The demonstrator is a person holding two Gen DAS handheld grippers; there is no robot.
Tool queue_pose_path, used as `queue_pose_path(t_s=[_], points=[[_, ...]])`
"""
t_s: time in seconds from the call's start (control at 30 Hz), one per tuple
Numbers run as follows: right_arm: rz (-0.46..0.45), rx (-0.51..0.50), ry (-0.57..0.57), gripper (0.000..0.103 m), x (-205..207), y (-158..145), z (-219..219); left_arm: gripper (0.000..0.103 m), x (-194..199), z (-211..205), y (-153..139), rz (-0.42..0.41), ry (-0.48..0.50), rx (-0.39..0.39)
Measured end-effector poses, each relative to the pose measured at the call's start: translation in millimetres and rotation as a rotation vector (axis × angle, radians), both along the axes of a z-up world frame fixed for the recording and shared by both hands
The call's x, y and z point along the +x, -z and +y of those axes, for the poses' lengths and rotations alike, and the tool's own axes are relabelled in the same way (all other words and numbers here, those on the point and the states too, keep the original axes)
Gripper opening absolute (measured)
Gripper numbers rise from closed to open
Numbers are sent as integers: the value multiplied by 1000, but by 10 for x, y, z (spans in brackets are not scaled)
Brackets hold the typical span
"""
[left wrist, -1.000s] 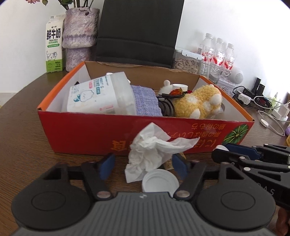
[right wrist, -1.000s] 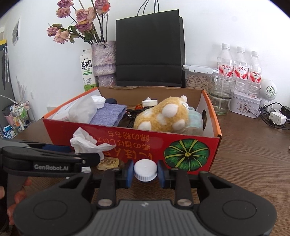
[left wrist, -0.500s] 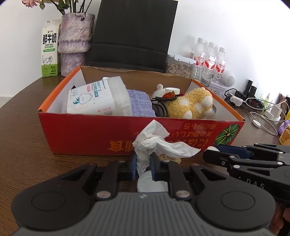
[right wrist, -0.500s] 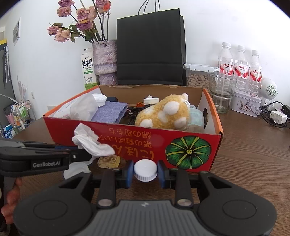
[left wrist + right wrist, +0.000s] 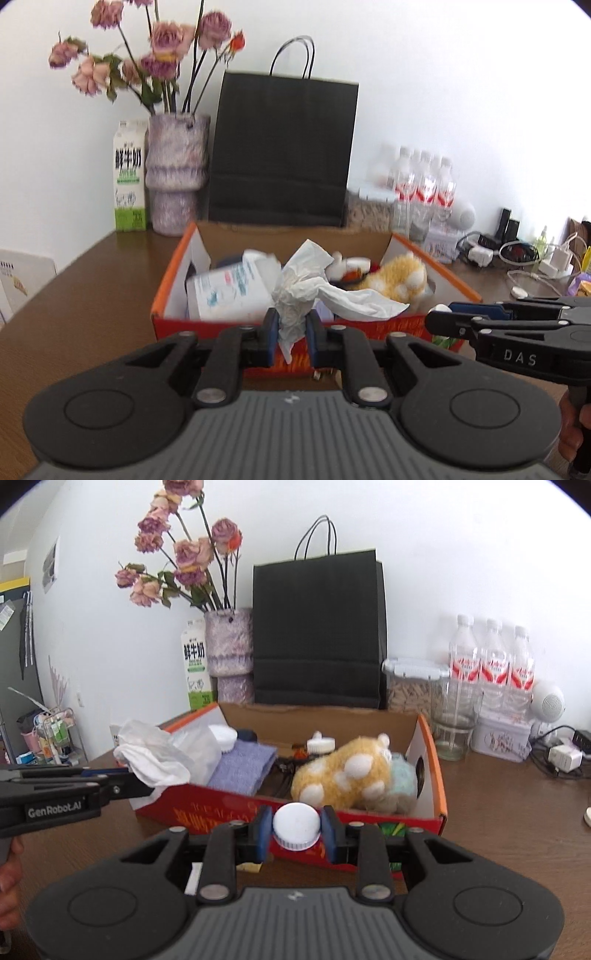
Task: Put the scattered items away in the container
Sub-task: 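Carry the tissue and cap into the box and open both tools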
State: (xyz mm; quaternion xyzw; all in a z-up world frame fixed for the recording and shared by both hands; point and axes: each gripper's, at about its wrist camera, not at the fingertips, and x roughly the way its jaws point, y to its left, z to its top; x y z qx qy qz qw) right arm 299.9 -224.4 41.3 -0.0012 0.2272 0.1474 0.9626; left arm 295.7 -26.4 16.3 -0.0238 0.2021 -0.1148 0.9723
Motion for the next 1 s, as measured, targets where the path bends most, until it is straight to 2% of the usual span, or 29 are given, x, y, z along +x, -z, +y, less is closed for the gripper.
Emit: queue_pose_path(t_s=[0.2, 0.4, 0.7, 0.87, 0.93, 1.0], points=[[-57, 8, 12, 27, 168, -201, 38, 16, 189, -45, -272, -80, -1, -22], [-78, 13, 31, 27, 497, -254, 96, 16, 527, -98, -350, -102, -21, -67], [-72, 24, 66, 25, 1008, -224, 114, 16, 940, -67, -199, -40, -64, -58], [-50, -1, 54, 27, 888, -178, 78, 16, 807, -54, -181, -61, -43, -32], [-52, -14, 28, 35, 690, -169, 58, 16, 705, -27, -208, -82, -33, -21], [-51, -44, 3, 35, 447, -160, 43, 16, 597, 31, -239, -100, -30, -15]])
